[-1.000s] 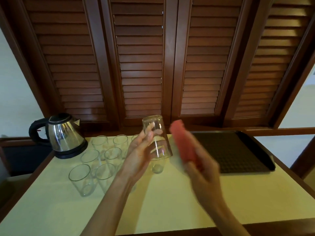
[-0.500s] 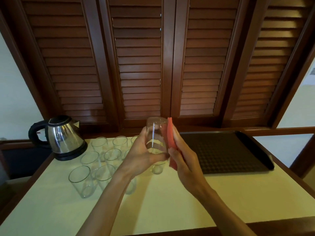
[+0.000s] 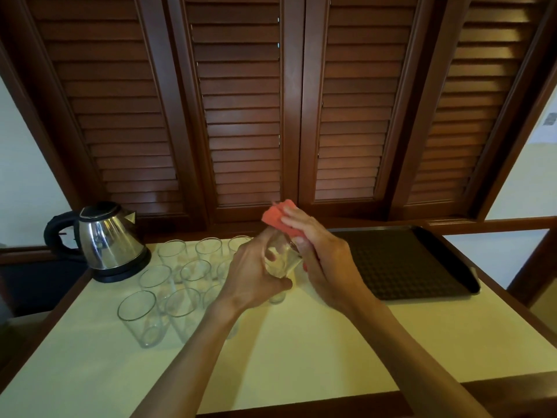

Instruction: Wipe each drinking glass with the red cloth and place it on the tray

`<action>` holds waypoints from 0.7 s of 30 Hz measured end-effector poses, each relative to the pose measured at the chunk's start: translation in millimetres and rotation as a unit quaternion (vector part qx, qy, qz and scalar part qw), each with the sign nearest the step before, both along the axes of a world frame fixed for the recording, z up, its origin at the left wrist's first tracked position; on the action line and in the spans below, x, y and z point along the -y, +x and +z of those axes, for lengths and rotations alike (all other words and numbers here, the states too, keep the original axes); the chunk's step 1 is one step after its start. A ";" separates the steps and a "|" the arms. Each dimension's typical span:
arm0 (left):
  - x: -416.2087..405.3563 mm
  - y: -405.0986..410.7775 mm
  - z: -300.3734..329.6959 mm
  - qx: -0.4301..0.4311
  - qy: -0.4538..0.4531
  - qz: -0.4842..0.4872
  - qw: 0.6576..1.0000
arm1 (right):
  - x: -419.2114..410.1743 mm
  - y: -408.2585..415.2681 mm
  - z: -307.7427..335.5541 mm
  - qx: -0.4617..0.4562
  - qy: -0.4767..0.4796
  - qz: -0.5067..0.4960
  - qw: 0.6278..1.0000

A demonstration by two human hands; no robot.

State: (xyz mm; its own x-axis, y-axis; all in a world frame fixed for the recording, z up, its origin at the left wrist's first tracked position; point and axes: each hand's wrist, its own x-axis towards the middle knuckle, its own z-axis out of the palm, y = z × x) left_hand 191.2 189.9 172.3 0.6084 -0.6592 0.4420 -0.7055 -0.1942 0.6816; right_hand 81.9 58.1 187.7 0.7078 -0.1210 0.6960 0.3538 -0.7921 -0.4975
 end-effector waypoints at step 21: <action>3.9 10.6 -9.4 -0.103 -0.015 0.022 0.994 | -2.5 4.4 -8.3 0.008 -0.002 0.046 0.999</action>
State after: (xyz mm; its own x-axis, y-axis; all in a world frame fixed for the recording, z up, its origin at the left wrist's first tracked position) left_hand 201.8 186.1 162.9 0.7159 -0.6185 0.3240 -0.5410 -0.1980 0.8174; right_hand 86.4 60.6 179.4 0.7048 -0.0531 0.7074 0.4325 -0.7582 -0.4879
